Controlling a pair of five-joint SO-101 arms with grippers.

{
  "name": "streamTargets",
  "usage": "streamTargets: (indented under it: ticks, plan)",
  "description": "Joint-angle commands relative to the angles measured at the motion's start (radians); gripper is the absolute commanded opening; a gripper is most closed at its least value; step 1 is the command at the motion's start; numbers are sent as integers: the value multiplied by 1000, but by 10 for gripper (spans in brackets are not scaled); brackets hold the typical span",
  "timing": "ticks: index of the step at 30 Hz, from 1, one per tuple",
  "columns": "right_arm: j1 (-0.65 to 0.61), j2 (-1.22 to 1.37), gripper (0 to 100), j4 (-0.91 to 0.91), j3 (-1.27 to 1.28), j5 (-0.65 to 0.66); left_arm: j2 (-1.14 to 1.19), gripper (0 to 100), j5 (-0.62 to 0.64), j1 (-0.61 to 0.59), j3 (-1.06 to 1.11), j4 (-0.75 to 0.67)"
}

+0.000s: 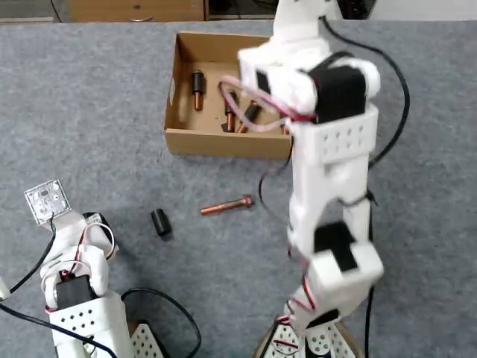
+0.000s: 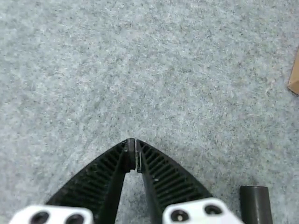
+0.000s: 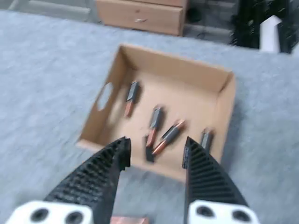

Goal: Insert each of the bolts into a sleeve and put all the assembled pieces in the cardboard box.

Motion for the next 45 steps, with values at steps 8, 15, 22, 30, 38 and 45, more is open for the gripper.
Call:
streamTargets:
  ticks: [8, 15, 22, 30, 38, 45]
  plan:
    - [-285, -312, 178, -89, 536, -169, -2, 18, 12, 2, 14, -2]
    - [-441, -240, 178, -242, 753, -262, -1, 18, 12, -138, 14, 9]
    - [-483, -82, 178, -299, 796, -295, -4, 18, 5, -370, 14, 54]
    - [-575, 87, 178, -298, 796, -296, -4, 18, 5, -624, 14, 57]
    - [-590, 137, 118, -301, 796, -321, -4, 18, 5, -687, 14, 58]
    - [-602, 157, 159, -333, 805, -325, -1, 18, 5, -695, 14, 58]
